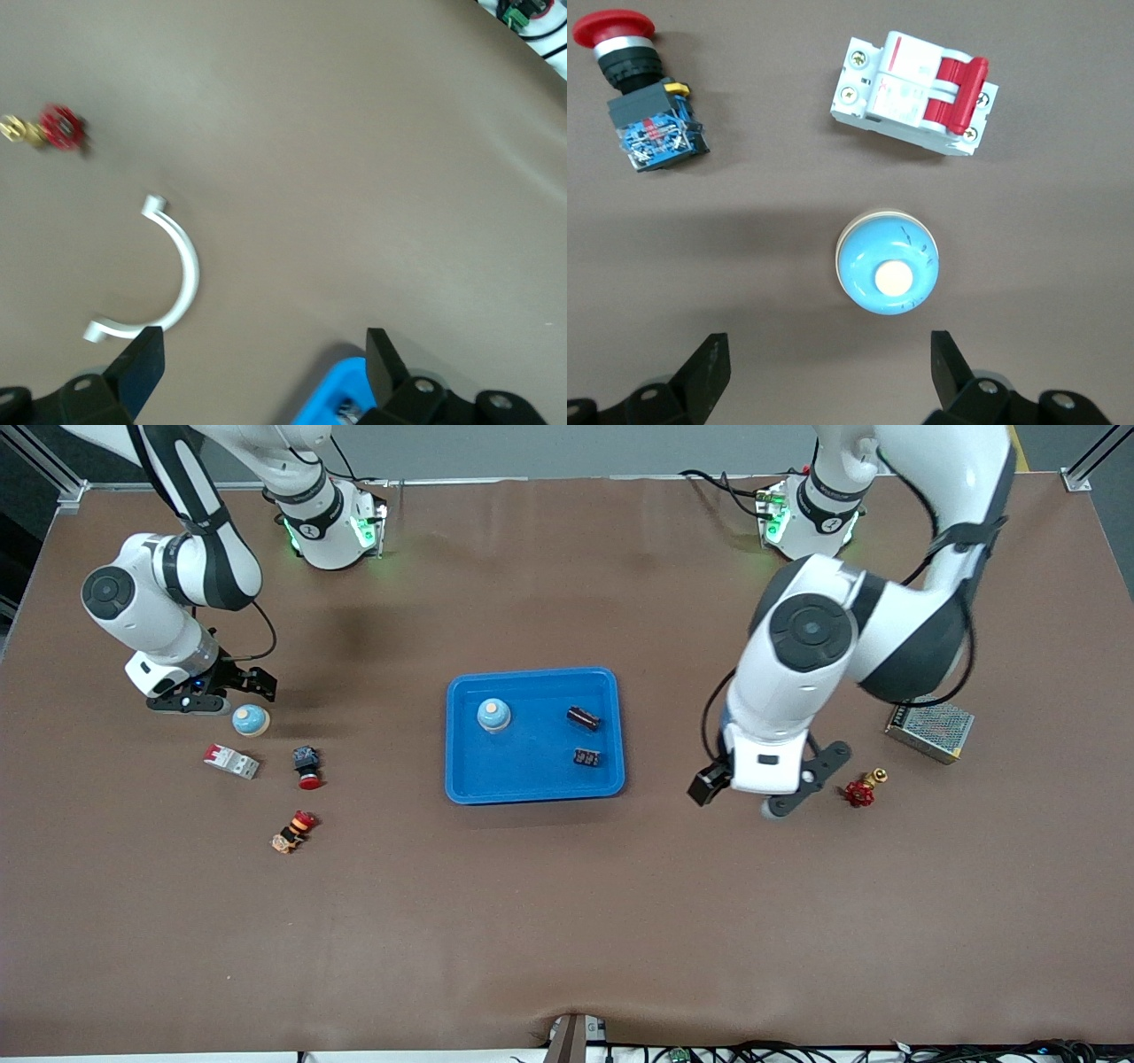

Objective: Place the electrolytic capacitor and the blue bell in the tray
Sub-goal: 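Reach the right gripper to the second bell while the left gripper withdraws, then grasp the second blue bell with the right gripper and lift it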

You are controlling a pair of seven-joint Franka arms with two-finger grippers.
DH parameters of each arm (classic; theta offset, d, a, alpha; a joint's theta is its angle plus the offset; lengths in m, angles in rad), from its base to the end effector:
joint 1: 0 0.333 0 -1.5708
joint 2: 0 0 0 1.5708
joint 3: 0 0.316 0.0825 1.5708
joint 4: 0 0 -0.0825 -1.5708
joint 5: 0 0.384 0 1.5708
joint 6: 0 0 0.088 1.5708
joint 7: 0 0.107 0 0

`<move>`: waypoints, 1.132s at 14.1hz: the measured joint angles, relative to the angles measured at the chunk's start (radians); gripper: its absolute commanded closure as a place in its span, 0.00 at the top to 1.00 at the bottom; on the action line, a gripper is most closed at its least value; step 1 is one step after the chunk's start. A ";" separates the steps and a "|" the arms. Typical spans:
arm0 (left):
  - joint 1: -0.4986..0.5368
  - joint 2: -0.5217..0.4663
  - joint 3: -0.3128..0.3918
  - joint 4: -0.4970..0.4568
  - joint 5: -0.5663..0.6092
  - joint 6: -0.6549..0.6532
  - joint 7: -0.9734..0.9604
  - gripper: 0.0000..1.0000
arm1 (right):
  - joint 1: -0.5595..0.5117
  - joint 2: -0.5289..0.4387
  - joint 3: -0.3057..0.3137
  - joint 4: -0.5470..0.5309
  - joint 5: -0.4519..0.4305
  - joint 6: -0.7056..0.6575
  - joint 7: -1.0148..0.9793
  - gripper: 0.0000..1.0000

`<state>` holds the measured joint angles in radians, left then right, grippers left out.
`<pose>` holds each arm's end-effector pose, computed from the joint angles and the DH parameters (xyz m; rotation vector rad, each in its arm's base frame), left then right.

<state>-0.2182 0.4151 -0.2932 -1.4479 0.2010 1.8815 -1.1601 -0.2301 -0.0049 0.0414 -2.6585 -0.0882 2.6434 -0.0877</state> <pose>0.6173 -0.2933 0.4616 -2.9684 -0.9449 -0.1262 0.4136 -0.0767 0.2410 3.1012 -0.0361 -0.0246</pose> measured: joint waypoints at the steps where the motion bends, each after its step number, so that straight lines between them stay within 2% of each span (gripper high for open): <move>1: 0.020 -0.020 0.000 0.000 0.000 -0.030 0.051 1.00 | -0.001 0.000 0.000 0.000 0.000 0.007 0.000 1.00; 5: 0.087 -0.099 -0.001 -0.001 0.000 -0.106 0.188 1.00 | -0.022 0.025 0.000 -0.003 0.000 0.069 -0.022 1.00; 10: 0.127 -0.187 -0.002 -0.005 -0.003 -0.165 0.324 1.00 | -0.089 0.135 0.000 -0.006 0.000 0.196 -0.094 1.00; 16: 0.159 -0.308 0.033 -0.058 -0.062 -0.233 0.476 1.00 | -0.091 0.148 0.003 -0.003 0.000 0.204 -0.095 1.00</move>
<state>-0.0593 0.1072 -0.2598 -1.5063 0.1395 1.6484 -0.6846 -0.3209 0.1435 0.0443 -2.6611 -0.0882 2.8473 -0.1826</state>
